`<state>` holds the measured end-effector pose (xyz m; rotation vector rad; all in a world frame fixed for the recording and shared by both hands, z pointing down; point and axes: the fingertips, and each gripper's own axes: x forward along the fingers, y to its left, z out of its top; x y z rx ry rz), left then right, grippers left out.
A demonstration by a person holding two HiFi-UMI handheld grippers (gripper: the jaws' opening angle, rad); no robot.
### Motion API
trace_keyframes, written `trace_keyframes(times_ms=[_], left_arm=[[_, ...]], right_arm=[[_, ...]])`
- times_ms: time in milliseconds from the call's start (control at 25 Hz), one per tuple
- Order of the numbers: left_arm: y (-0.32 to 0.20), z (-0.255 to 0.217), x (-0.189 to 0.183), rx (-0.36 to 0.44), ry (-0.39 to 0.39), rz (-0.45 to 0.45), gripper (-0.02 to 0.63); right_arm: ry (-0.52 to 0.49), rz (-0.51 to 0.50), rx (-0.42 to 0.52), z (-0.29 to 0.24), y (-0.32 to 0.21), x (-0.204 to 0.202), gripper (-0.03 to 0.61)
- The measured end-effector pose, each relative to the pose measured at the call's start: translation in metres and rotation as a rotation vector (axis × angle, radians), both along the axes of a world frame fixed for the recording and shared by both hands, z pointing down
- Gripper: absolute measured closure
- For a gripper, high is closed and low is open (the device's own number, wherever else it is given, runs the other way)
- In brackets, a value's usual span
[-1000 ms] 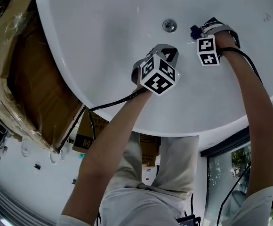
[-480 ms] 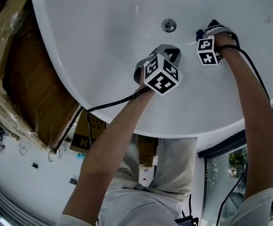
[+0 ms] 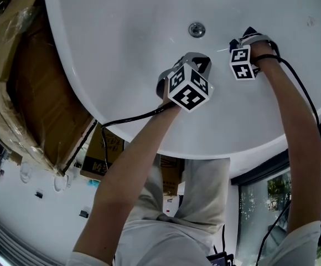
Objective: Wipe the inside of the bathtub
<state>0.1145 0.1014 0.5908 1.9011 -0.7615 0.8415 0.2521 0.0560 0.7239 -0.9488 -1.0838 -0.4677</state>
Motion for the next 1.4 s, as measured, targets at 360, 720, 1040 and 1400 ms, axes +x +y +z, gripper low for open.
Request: trace_keyframes(times_ms=[360, 720, 1040, 1400], left_arm=[[0.0, -0.018, 0.003, 0.015, 0.007, -0.006, 0.618], [0.007, -0.042, 0.007, 0.028, 0.009, 0.008, 0.618], [0.012, -0.069, 0.014, 0.044, 0.014, 0.021, 0.618], [0.015, -0.098, 0.014, 0.057, -0.001, 0.051, 0.618]], right_arm=[[0.004, -0.018, -0.016, -0.027, 0.013, 0.006, 0.529], [-0.011, -0.014, -0.019, -0.061, 0.021, 0.014, 0.529], [-0.012, -0.022, -0.019, -0.095, 0.03, 0.022, 0.529], [0.019, -0.017, -0.041, -0.138, 0.043, 0.031, 0.529]])
